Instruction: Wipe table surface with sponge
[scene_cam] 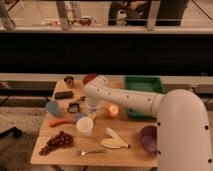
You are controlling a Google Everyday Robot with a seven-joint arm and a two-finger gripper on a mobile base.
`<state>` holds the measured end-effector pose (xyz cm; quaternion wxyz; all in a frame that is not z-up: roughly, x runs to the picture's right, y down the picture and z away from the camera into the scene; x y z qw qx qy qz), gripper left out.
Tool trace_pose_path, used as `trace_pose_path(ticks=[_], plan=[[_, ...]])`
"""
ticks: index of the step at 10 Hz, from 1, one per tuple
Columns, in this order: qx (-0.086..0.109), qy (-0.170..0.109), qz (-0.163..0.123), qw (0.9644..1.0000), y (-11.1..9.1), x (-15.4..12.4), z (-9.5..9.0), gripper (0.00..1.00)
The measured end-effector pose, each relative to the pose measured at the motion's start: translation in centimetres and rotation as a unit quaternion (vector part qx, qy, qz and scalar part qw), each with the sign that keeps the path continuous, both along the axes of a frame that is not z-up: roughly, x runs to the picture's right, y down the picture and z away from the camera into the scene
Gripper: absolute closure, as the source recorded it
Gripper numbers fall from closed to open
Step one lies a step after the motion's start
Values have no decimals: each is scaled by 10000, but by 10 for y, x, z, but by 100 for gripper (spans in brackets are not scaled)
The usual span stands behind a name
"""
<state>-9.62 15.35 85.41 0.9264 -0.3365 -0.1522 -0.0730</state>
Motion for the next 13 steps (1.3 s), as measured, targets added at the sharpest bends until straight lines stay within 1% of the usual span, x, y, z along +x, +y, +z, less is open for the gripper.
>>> trace_pose_path(ticks=[1, 2, 3, 5, 7, 13], plan=[[21, 21, 2, 10000, -1, 3, 0, 77], [34, 38, -12, 10000, -1, 4, 0, 65], [49, 28, -16, 10000, -1, 3, -1, 57], [73, 13, -37, 10000, -2, 1, -2, 35], [78, 13, -44, 10000, -2, 1, -2, 21], [94, -9, -59, 9999, -3, 1, -1, 20]])
